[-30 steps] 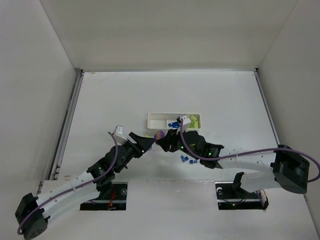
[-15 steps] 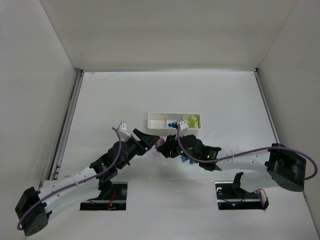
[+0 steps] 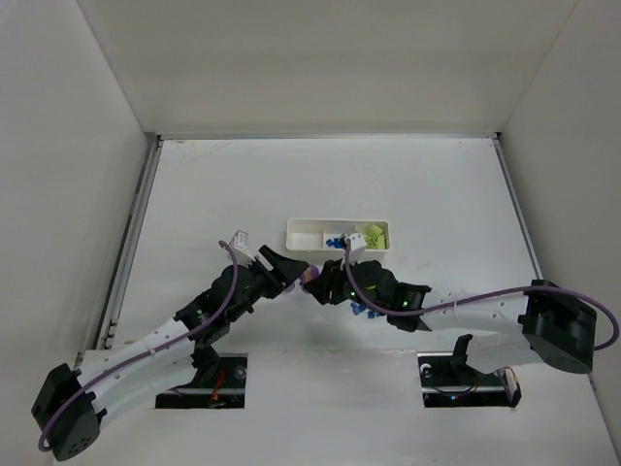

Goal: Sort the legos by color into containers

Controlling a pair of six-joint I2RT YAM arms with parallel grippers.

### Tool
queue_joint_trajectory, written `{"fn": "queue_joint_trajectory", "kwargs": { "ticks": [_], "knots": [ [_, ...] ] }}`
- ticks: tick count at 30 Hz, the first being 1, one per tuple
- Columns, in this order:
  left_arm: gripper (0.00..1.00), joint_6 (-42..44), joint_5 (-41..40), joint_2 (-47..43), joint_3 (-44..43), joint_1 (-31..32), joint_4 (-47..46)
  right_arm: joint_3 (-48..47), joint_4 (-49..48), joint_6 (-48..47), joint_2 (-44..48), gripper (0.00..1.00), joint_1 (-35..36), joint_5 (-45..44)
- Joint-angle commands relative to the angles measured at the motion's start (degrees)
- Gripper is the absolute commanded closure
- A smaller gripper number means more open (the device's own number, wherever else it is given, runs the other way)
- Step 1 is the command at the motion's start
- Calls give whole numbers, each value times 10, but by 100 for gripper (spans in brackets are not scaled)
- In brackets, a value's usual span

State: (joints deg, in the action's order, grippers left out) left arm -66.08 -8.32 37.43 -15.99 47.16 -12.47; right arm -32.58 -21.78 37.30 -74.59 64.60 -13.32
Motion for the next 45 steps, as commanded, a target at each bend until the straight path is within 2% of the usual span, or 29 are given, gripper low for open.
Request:
{"fn": "queue_joint_trajectory", "kwargs": {
  "ticks": [1, 12, 17, 23, 26, 29, 31, 35, 40, 45],
  "knots": [
    [38, 10, 28, 24, -29, 5, -2, -31, -41, -13, 18, 70, 5, -7],
    [41, 21, 34, 33, -29, 9, -9, -28, -54, 2, 28, 70, -2, 35],
    [55, 14, 33, 29, -19, 10, -29, -26, -73, 19, 18, 70, -8, 47],
    [66, 7, 31, 19, -12, 4, -33, -21, -84, 38, 13, 70, -23, 63],
    [77, 4, 27, 16, -9, 3, -34, -18, -85, 45, 13, 69, -29, 66],
    [84, -1, 23, 6, -5, 1, -38, -9, -92, 52, 15, 56, -33, 66],
    [86, -7, 23, -2, -1, -2, -42, 2, -103, 56, 17, 41, -35, 73],
    [87, -23, 35, -17, 6, -24, -42, 29, -135, 59, 37, 21, -37, 97],
    [87, -33, 62, -27, 12, -44, -46, 66, -176, 80, 80, 10, -61, 135],
    [87, -57, 95, -35, 28, -56, -71, 95, -283, 139, 86, 9, -94, 210]
  ]
}}
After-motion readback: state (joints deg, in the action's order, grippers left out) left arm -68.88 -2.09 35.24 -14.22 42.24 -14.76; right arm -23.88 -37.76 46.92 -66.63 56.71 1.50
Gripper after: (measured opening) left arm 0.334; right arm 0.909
